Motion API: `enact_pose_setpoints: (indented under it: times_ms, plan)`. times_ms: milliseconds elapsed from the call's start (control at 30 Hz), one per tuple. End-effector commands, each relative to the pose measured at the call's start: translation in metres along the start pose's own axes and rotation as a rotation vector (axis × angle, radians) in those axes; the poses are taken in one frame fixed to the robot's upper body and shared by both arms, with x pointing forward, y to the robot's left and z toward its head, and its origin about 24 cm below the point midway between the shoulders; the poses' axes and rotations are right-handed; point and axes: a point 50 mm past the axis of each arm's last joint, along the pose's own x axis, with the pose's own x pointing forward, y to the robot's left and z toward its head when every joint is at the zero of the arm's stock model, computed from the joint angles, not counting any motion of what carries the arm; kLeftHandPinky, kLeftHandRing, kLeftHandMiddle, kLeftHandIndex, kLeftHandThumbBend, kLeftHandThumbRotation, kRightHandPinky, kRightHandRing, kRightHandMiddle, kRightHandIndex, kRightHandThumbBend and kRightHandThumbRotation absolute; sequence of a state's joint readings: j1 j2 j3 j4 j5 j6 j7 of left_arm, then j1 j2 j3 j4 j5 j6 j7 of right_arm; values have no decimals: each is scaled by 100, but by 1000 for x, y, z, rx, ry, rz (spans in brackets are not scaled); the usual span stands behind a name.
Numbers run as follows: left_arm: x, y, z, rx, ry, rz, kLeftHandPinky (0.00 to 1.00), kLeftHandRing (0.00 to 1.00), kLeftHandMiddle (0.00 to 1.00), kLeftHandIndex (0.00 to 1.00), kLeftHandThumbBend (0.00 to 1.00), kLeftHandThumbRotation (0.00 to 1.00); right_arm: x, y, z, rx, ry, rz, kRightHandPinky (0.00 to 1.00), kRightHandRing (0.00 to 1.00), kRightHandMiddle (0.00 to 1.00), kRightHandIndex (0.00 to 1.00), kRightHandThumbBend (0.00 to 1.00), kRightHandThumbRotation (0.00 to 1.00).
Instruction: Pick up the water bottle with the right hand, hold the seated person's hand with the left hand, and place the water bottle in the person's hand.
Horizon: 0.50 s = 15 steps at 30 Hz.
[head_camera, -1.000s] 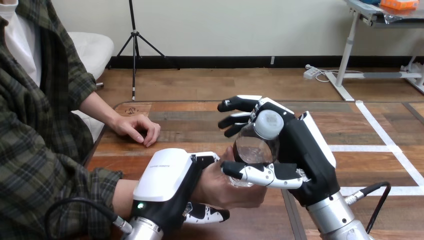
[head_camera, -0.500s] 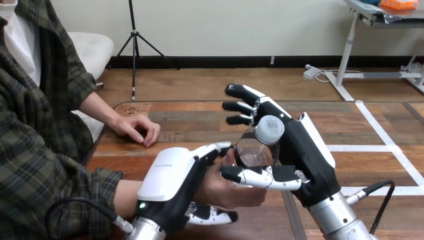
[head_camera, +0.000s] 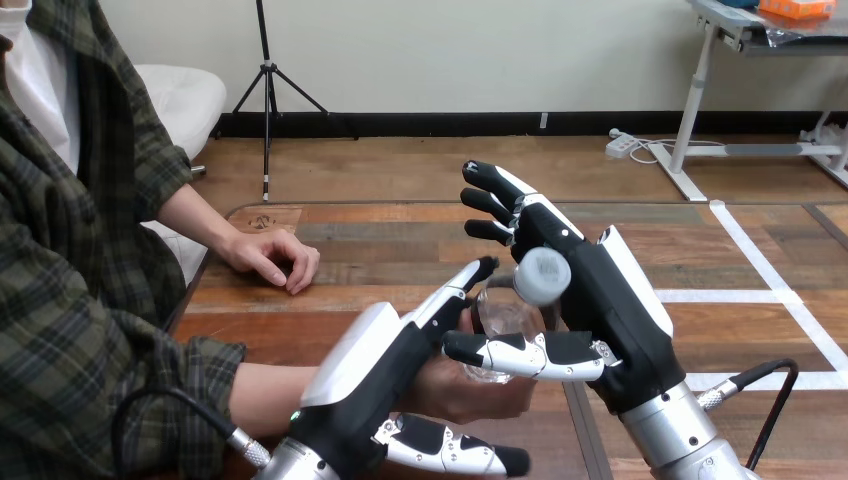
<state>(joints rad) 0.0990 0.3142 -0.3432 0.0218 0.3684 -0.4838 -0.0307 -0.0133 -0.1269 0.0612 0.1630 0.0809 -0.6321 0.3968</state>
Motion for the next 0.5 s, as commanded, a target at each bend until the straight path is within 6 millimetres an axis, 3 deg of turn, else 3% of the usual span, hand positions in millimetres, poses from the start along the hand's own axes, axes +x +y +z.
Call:
enact_pose_setpoints:
  times_ms: [0, 467]
  plan:
    - [9, 12, 4, -57, -83, 18, 100, 100, 100, 100, 100, 29, 20, -6, 19, -40, -122, 0, 98, 100, 100, 98, 81, 15]
    - [9, 9, 8, -317, -223, 57, 100, 100, 100, 100, 100, 35, 18, -6, 20, -15, -143, -27, 100, 100, 100, 97, 82, 18]
